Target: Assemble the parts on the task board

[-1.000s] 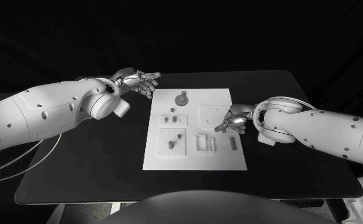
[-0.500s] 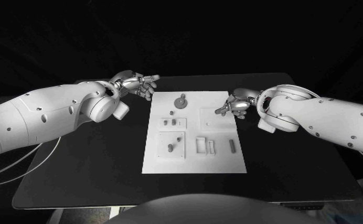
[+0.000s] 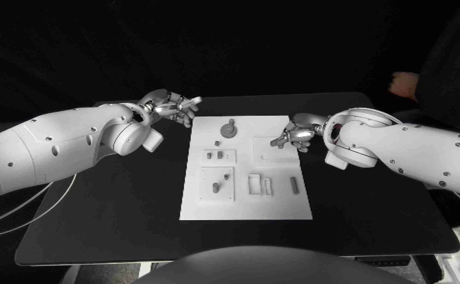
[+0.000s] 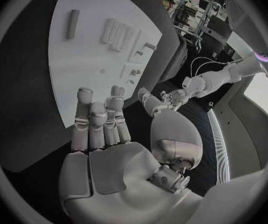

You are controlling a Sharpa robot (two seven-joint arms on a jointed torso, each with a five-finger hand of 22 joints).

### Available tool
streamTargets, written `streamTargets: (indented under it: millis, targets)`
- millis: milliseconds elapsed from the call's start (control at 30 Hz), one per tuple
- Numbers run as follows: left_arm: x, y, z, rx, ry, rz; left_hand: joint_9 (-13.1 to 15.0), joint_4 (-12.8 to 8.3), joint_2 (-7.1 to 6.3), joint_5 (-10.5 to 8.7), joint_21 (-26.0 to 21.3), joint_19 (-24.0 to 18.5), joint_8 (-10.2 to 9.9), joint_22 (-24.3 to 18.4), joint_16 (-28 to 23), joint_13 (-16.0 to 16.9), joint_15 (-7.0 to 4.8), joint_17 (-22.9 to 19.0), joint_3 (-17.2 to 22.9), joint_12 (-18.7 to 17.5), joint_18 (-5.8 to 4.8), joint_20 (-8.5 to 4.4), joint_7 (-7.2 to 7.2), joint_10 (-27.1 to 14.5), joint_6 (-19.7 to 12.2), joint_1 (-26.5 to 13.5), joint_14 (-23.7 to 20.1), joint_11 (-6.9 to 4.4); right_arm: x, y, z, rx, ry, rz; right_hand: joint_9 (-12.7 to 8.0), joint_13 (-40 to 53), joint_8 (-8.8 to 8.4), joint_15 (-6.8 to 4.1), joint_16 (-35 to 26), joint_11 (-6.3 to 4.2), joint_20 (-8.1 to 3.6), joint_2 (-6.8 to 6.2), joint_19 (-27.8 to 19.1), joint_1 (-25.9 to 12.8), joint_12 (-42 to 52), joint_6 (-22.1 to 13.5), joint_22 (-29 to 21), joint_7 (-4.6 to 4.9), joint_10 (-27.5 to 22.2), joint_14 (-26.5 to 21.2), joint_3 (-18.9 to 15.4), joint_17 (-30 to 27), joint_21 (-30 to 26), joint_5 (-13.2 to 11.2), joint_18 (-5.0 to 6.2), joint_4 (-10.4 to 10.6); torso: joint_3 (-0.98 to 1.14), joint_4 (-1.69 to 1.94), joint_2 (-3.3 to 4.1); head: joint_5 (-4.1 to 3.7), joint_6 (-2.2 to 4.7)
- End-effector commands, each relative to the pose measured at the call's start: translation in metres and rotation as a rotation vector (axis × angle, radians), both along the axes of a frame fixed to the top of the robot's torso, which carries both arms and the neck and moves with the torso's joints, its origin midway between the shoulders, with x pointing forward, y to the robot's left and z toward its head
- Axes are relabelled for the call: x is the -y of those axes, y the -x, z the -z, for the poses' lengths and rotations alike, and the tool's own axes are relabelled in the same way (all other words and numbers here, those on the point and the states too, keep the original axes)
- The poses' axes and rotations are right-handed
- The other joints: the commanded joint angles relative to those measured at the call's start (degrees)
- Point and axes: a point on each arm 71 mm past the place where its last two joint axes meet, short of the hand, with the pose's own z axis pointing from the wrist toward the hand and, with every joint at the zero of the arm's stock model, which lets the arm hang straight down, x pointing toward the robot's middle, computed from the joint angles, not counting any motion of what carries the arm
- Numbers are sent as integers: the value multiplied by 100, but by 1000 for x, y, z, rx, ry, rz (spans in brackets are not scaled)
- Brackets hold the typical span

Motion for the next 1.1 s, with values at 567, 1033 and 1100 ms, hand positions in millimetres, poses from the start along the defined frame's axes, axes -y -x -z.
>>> streamTargets:
  millis: [567,1033,1100]
  targets:
    - [2,0,-2,17,10,3,-20,4,33,11,-29,67,26,5,37,6,-20,-16,-117,-37,67,2,5,5,-33,78,0,-30,0,1,2,-22,25,-8,2,-2,-30,-13,-30,15,-32,-3,18,50,-19,-10,11,13,38,17,-3,-6,-19,38,82,-55,3,-1,1,3,4]
    - [2,0,-2,15,9,4,-23,5,41,11,-32,70,27,4,37,6,-20,-19,-141,-38,66,2,5,6,-32,85,0,-30,0,1,2,-22,24,-11,3,-1,-31,-12,-30,15,-30,-1,20,46,-19,-9,12,13,39,19,-5,-5,-19,39,82,-59,3,-2,0,2,-1]
    - [2,0,-2,15,9,4,-24,4,42,11,-33,71,27,4,37,6,-20,-19,-143,-38,66,2,5,6,-32,85,1,-30,0,2,2,-21,23,-12,3,-1,-31,-12,-30,15,-30,-1,20,45,-19,-9,12,13,40,19,-5,-5,-19,39,82,-59,3,-3,0,-1,2]
